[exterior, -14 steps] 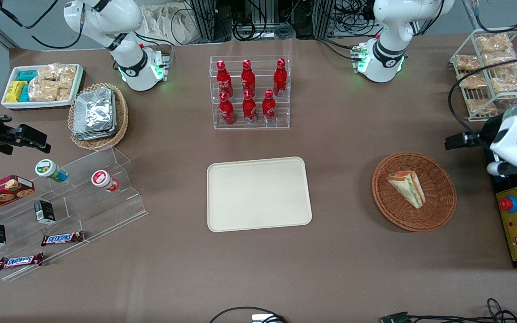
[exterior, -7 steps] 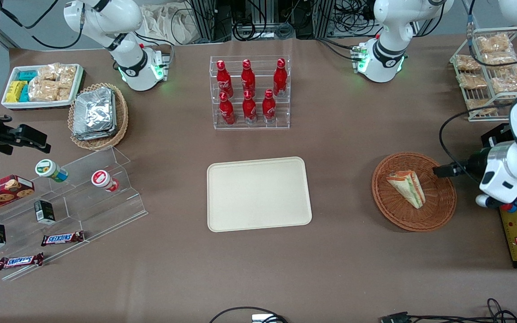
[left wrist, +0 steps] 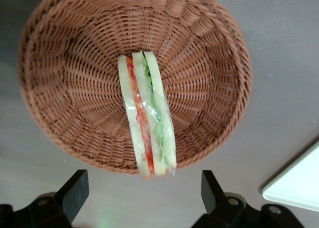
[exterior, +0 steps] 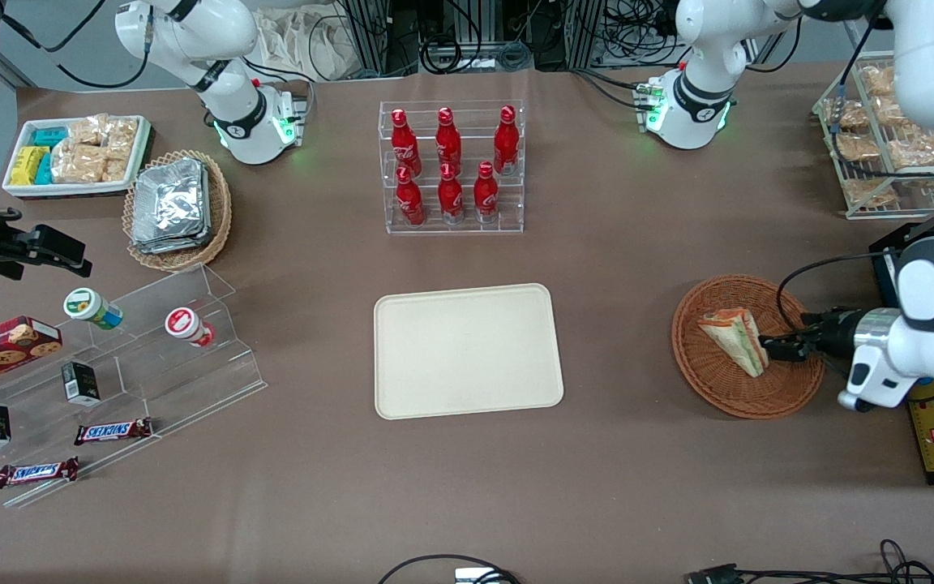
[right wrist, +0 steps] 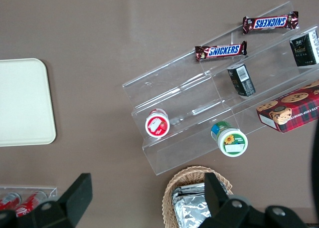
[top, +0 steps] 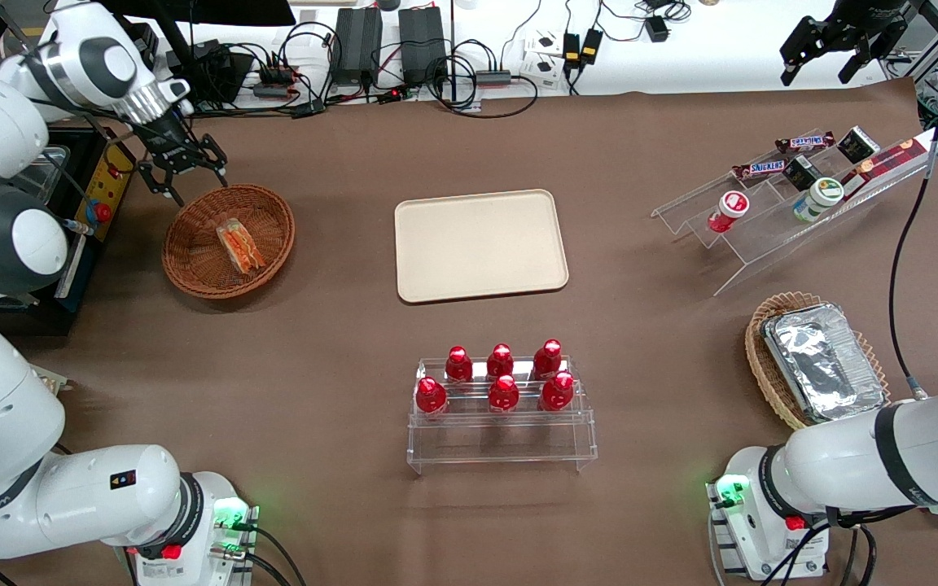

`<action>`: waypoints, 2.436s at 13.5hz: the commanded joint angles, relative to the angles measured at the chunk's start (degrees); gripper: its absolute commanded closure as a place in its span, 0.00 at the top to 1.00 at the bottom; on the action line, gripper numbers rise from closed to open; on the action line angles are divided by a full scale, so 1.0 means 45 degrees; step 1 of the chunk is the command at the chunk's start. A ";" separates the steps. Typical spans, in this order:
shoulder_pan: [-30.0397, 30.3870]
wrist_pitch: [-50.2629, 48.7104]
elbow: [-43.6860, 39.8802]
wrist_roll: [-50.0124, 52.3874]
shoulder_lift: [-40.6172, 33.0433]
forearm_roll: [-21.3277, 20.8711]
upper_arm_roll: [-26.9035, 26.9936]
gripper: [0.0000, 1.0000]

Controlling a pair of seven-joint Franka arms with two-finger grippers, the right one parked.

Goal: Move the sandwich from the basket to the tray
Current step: 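Lower the open left gripper around the sandwich and close on it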

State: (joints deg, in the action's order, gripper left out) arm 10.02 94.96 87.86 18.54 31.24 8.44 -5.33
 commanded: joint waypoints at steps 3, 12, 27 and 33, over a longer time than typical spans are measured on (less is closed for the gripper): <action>0.0058 0.0303 -0.0500 0.0217 0.1201 0.0175 -0.0065 1.00; 0.0078 0.0871 -0.0383 0.0725 0.2120 0.0586 -0.0065 1.00; 0.0019 0.0853 0.0086 0.0744 0.1927 0.0371 -0.0046 0.25; -0.0759 -0.0103 0.0028 0.0705 0.0132 0.0293 -0.0104 0.26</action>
State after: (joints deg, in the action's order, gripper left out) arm 8.66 96.31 87.36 21.07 35.79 10.27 -5.91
